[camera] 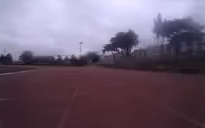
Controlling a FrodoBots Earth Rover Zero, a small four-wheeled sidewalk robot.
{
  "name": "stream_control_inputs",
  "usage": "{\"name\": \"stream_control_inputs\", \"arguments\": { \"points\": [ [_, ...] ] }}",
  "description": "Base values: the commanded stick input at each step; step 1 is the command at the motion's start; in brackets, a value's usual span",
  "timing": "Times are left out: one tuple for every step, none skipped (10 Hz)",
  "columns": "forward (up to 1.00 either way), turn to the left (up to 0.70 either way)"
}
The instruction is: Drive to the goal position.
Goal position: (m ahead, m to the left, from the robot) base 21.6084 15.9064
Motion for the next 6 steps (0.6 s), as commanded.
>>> {"name": "stream_control_inputs", "arguments": {
  "points": [
    [0.7, 0.14],
    [0.7, 0.07],
    [0.7, 0.0],
    [0.7, 0.0],
    [0.7, 0.0],
    [0.7, 0.0]
  ]
}}
